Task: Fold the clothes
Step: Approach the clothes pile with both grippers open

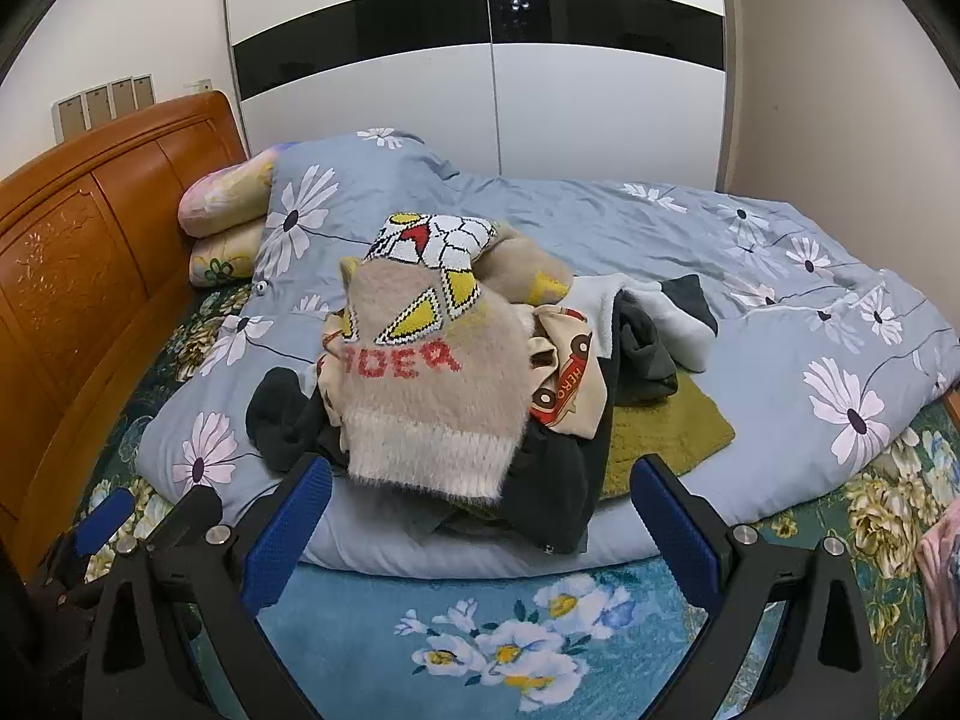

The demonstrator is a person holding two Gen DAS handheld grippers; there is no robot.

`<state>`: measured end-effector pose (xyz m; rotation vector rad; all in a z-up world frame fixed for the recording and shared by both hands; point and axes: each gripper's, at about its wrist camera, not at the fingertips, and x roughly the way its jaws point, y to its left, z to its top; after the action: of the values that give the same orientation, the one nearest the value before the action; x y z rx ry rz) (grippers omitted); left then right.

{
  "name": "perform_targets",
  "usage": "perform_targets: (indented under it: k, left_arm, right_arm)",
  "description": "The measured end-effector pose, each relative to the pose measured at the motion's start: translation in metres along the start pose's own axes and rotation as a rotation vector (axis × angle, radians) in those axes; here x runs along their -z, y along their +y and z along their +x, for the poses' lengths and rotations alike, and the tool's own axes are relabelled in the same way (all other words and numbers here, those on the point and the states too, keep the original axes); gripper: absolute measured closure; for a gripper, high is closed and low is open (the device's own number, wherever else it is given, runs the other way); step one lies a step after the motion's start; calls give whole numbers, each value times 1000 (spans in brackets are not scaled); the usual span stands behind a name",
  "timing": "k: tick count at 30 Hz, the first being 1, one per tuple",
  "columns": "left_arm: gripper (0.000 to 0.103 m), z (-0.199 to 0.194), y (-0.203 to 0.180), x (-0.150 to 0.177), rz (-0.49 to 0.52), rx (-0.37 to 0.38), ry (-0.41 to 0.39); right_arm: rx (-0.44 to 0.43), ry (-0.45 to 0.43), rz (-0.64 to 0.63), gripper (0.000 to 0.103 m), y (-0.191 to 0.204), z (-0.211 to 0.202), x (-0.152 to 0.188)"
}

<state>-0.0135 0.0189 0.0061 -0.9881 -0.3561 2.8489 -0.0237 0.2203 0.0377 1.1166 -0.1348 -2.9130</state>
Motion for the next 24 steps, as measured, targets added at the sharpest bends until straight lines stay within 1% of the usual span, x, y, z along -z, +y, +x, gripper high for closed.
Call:
perform_targets:
  k: [9,13,18,24]
  left_arm:
    - [0,15,-13,0,17,-29,13]
    - [0,22,-21,0,40,-57,9]
    - [0,32,-34,1,63,-58,20]
    - [0,41,-48,1,94,-76,25]
  right_arm:
    - [-19,33,4,3,-14,17,-4]
    - [-31,42,9,3,-22,26,-4]
    - [-44,49,27,3,-35,34,-3]
    - [-64,60,49,3,-50,46,-2]
